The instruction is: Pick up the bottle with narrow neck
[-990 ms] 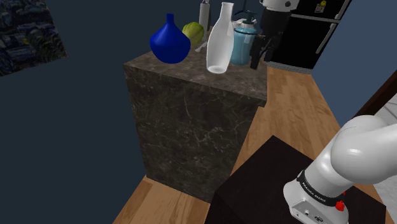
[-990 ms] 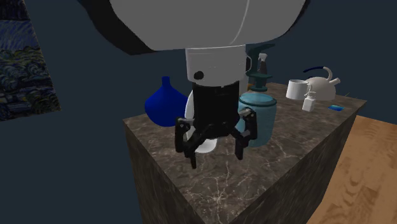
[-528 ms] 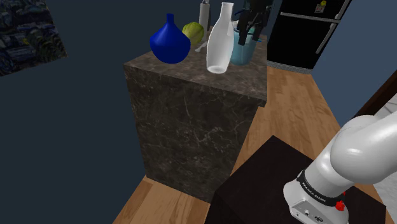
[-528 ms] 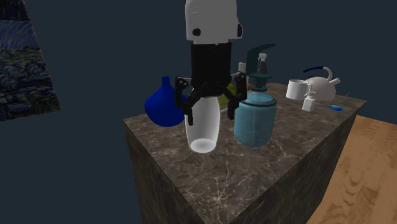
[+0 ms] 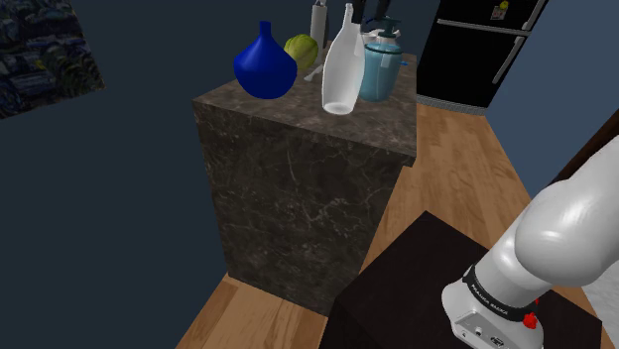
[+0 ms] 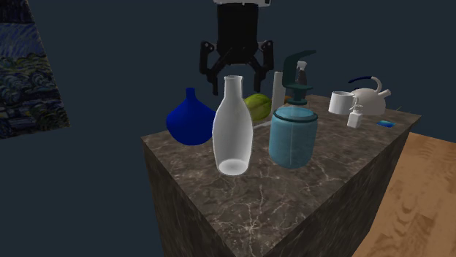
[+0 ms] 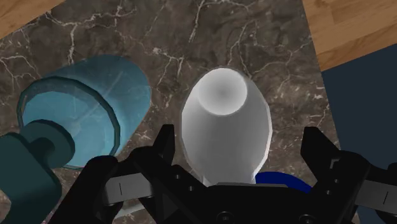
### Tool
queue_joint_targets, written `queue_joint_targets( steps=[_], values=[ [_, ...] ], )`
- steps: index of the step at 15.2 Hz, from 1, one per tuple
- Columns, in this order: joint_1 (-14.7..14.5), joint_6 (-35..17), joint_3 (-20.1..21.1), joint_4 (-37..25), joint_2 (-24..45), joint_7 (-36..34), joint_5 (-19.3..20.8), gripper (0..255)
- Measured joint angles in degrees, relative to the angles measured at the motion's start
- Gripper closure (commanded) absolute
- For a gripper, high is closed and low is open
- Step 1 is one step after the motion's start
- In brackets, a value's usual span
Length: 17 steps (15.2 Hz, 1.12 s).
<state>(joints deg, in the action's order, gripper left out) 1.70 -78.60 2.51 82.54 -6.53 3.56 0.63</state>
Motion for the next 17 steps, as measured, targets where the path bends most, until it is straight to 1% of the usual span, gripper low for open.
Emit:
queue_joint_targets(
  steps=[1, 3, 4, 6, 12, 13, 17],
  values=[
    [-0.1, 1.2, 0.1, -3.5, 2.2, 0.0, -0.1, 0],
    [0.0, 5.6, 0.0, -14.8, 8.8, 0.5, -0.2, 0],
    [0.0, 6.8, 0.0, -17.9, 10.6, 0.5, -0.2, 0],
    [0.1, 6.3, -0.1, -17.8, 11.0, 0.7, -0.2, 0],
    [0.2, 0.6, -0.2, -8.9, 7.8, 0.9, -0.4, 0],
    [0.2, 0.2, -0.2, -8.3, 7.6, 0.9, -0.4, 255],
    [0.2, -0.3, -0.2, -7.7, 7.3, 0.9, -0.4, 255]
  ],
)
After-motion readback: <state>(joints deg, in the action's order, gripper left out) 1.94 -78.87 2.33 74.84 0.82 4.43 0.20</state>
